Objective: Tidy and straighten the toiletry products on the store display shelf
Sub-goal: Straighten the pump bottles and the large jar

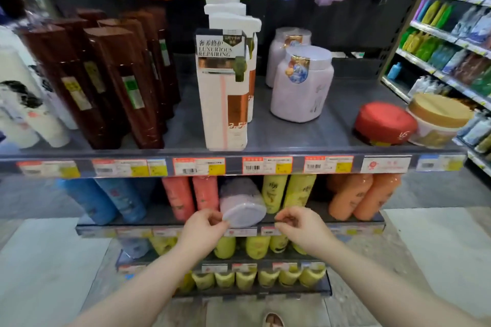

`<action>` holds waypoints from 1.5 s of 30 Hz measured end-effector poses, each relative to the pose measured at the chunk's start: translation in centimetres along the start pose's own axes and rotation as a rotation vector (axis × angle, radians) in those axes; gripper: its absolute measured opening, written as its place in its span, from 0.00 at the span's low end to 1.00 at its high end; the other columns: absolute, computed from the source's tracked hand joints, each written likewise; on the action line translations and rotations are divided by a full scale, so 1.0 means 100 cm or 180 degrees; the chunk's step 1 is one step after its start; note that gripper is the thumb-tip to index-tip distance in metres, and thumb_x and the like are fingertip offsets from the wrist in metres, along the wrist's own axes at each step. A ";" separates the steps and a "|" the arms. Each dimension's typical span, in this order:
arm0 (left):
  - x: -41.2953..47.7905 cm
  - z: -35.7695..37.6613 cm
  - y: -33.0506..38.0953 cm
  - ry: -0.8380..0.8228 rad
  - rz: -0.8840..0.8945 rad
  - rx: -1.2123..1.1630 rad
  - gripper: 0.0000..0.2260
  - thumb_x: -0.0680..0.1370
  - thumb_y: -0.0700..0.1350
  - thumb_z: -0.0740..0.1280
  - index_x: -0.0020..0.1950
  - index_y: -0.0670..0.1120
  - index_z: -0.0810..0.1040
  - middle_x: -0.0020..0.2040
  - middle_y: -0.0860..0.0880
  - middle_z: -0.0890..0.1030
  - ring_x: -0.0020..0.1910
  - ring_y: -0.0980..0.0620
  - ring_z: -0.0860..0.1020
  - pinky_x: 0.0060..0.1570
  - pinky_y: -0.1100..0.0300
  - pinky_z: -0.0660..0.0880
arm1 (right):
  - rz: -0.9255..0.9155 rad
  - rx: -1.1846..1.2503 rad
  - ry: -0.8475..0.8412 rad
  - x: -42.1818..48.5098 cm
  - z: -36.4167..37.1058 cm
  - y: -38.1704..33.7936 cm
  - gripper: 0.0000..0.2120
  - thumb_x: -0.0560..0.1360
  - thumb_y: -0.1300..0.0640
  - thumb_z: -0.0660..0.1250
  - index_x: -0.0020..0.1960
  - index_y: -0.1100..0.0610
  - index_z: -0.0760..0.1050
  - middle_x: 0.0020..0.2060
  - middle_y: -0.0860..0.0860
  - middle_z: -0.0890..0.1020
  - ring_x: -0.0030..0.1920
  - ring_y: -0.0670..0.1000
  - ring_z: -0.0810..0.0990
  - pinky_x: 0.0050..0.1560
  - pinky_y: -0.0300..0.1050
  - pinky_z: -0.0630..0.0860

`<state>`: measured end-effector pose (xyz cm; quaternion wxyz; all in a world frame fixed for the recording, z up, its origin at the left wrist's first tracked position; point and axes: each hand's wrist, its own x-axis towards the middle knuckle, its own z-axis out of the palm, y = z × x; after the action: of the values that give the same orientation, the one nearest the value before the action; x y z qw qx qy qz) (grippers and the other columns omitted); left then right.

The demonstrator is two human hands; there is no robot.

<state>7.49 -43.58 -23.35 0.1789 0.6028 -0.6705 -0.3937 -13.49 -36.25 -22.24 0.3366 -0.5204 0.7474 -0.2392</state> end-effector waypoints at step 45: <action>0.043 0.090 -0.058 -0.0346 -0.1838 -0.2339 0.34 0.64 0.62 0.73 0.61 0.45 0.69 0.54 0.45 0.79 0.51 0.46 0.78 0.51 0.50 0.77 | 0.1752 0.2498 -0.0523 0.055 0.106 0.053 0.29 0.69 0.39 0.67 0.64 0.49 0.65 0.54 0.52 0.78 0.52 0.54 0.79 0.47 0.48 0.72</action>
<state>4.03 -44.65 -34.27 0.2283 0.6399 -0.3000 -0.6696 -10.05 -39.66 -34.32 0.6161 -0.1545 0.6817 -0.3632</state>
